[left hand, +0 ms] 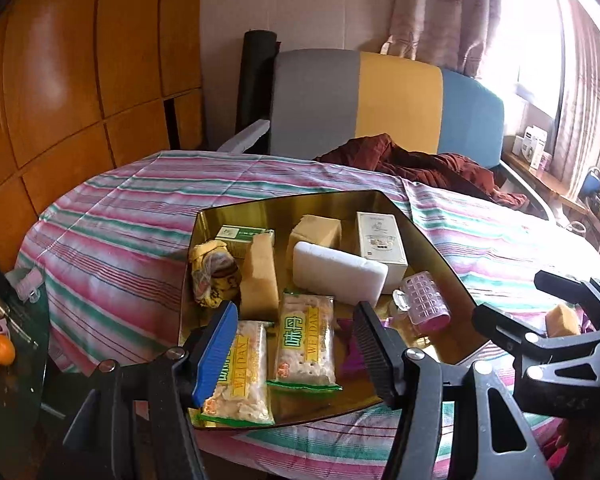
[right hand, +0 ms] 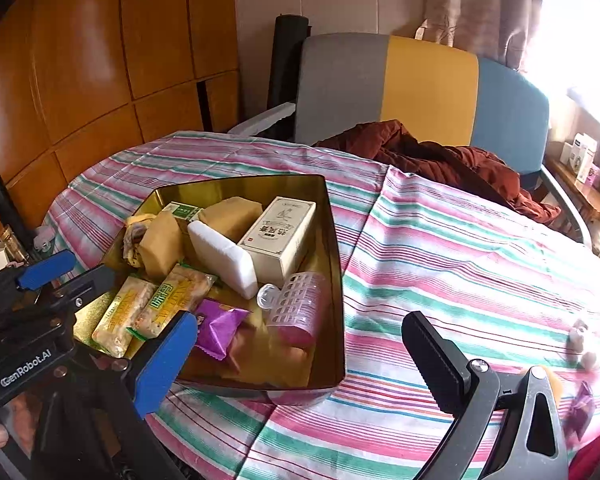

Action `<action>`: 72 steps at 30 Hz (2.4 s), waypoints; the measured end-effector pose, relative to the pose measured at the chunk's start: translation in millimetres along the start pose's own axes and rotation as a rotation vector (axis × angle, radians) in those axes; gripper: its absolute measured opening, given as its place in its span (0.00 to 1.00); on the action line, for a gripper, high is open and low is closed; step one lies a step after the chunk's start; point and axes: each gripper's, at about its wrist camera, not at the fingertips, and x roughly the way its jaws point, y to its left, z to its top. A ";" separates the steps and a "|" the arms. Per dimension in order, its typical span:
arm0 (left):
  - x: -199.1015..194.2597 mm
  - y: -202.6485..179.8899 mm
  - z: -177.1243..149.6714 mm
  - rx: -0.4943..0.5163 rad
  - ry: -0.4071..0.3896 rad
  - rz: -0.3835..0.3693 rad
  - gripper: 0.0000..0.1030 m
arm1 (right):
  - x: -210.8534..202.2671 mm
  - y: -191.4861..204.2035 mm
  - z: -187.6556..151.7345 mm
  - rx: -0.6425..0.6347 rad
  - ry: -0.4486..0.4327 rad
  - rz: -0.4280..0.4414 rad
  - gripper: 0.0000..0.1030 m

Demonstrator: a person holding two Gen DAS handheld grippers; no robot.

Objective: Organize objects
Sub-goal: 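Move both tools back from the tray toward the remaining items on the cloth, then grasp the yellow sponge with the left tool while the right tool grasps the wrapped cotton balls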

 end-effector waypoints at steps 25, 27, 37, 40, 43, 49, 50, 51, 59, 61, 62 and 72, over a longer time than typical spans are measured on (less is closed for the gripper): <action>4.6 -71.7 10.6 0.214 0.000 -0.110 0.59 | -32.2 -177.6 -14.4 0.247 0.033 -0.249 1.00; 5.0 -83.8 12.2 0.239 -0.001 -0.137 0.60 | -41.1 -198.7 -16.9 0.280 0.026 -0.286 1.00; 10.9 -134.9 16.3 0.334 0.018 -0.240 0.65 | -79.7 -296.1 -43.8 0.497 -0.011 -0.430 1.00; 13.0 -151.2 16.0 0.363 0.024 -0.259 0.65 | -86.8 -318.0 -56.4 0.592 -0.030 -0.453 1.00; 18.8 -169.3 15.4 0.394 0.045 -0.283 0.65 | -91.1 -337.2 -70.9 0.683 -0.049 -0.464 1.00; 28.9 -211.1 7.9 0.453 0.087 -0.349 0.65 | -110.0 -347.7 -78.9 0.770 -0.169 -0.408 1.00; 30.7 -220.5 5.2 0.467 0.096 -0.362 0.65 | -112.1 -346.5 -78.9 0.772 -0.185 -0.404 1.00; 32.7 -227.6 3.5 0.478 0.103 -0.373 0.65 | -113.8 -346.1 -79.3 0.774 -0.196 -0.399 1.00; 48.5 -294.6 -11.6 0.530 0.205 -0.515 0.65 | -128.4 -365.1 -100.0 0.948 -0.315 -0.292 1.00; 51.1 -309.4 -14.7 0.539 0.218 -0.538 0.68 | -132.1 -375.6 -113.3 1.044 -0.353 -0.250 1.00; 52.2 -317.9 -16.1 0.541 0.221 -0.553 0.72 | -132.2 -381.5 -120.7 1.098 -0.364 -0.226 1.00; 76.2 -382.9 -27.2 0.576 0.287 -0.609 0.80 | -128.5 -386.2 -121.6 1.126 -0.365 -0.190 1.00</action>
